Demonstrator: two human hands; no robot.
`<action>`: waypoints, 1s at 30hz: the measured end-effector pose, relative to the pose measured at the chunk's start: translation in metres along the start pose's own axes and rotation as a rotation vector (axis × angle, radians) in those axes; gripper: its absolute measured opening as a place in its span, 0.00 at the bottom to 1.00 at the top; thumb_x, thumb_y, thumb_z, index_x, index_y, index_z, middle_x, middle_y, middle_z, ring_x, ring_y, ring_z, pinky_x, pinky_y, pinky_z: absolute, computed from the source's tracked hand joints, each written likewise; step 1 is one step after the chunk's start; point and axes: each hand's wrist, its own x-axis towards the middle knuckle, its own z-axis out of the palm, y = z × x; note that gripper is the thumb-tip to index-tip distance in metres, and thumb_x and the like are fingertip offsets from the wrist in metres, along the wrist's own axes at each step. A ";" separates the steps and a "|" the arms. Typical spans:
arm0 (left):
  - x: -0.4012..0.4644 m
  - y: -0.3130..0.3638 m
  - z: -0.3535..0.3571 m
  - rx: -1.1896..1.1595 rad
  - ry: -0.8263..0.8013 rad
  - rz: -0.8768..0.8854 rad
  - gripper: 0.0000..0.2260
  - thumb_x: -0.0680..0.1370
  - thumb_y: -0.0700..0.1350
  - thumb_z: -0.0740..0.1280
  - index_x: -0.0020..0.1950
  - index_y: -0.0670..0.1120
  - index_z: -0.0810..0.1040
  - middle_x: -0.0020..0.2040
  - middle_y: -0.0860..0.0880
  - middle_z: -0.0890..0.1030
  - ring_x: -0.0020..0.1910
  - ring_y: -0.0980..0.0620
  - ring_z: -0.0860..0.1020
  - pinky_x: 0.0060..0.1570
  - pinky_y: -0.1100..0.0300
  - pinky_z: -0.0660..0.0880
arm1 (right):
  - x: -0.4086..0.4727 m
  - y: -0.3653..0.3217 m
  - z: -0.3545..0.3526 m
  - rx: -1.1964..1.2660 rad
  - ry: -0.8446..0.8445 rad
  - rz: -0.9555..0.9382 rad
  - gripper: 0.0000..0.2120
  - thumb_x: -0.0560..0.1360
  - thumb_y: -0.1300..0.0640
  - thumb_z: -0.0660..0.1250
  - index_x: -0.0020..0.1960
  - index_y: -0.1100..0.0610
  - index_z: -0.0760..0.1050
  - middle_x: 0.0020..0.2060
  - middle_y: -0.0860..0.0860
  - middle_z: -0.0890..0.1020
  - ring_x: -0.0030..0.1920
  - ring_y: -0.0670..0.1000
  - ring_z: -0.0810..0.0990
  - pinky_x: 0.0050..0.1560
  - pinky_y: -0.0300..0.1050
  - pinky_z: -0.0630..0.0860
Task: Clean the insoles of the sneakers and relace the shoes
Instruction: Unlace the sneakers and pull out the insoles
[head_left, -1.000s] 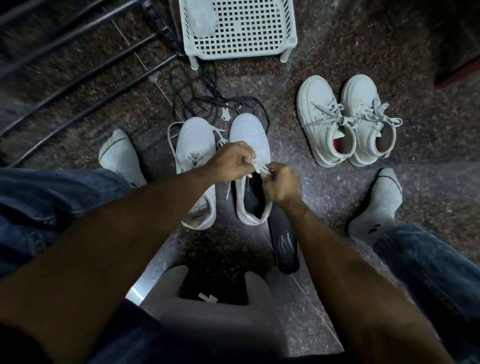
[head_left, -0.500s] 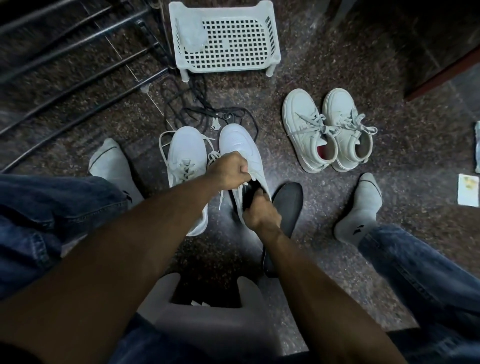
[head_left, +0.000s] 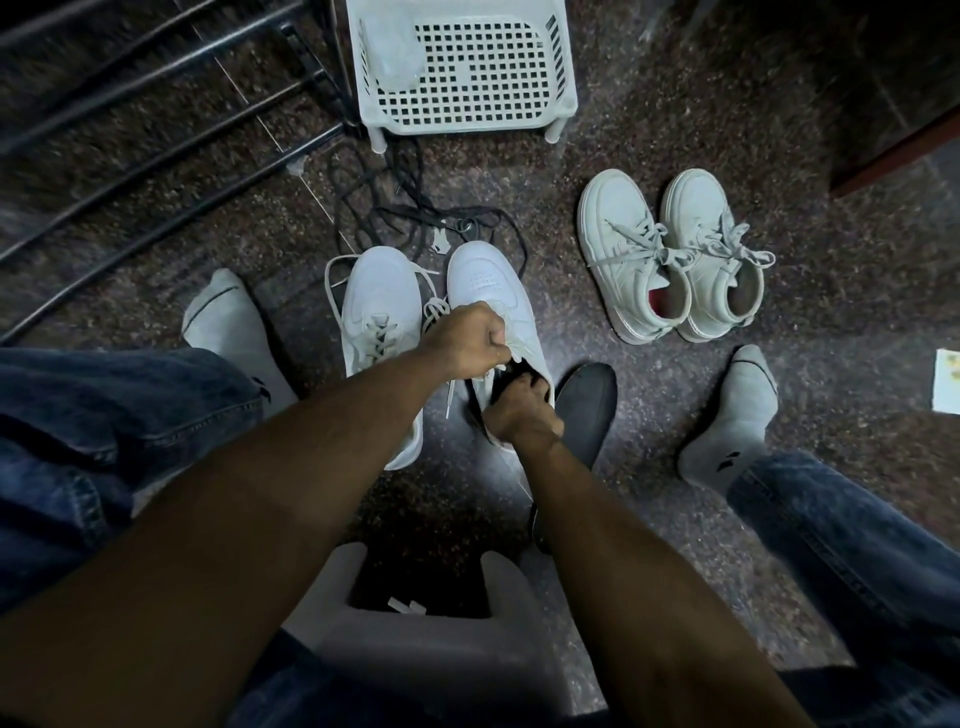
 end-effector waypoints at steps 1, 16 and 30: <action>0.000 0.002 0.000 0.004 -0.002 0.000 0.07 0.69 0.39 0.73 0.32 0.44 0.77 0.43 0.47 0.77 0.45 0.46 0.79 0.48 0.50 0.76 | 0.002 -0.001 -0.001 0.032 -0.012 0.012 0.34 0.77 0.49 0.63 0.75 0.61 0.53 0.73 0.56 0.60 0.69 0.60 0.69 0.62 0.56 0.69; -0.001 0.005 -0.002 -0.021 0.000 -0.020 0.03 0.69 0.38 0.72 0.35 0.40 0.80 0.42 0.48 0.77 0.44 0.48 0.79 0.49 0.52 0.76 | 0.016 -0.006 -0.011 0.368 0.023 0.037 0.17 0.76 0.50 0.61 0.60 0.57 0.76 0.57 0.57 0.81 0.53 0.58 0.80 0.54 0.51 0.77; -0.003 0.006 0.002 -0.022 0.024 -0.019 0.03 0.70 0.38 0.72 0.38 0.38 0.82 0.45 0.47 0.79 0.44 0.49 0.79 0.47 0.53 0.77 | 0.010 0.021 0.007 -0.180 0.309 -0.113 0.13 0.79 0.59 0.59 0.61 0.57 0.73 0.56 0.57 0.80 0.55 0.59 0.80 0.51 0.50 0.76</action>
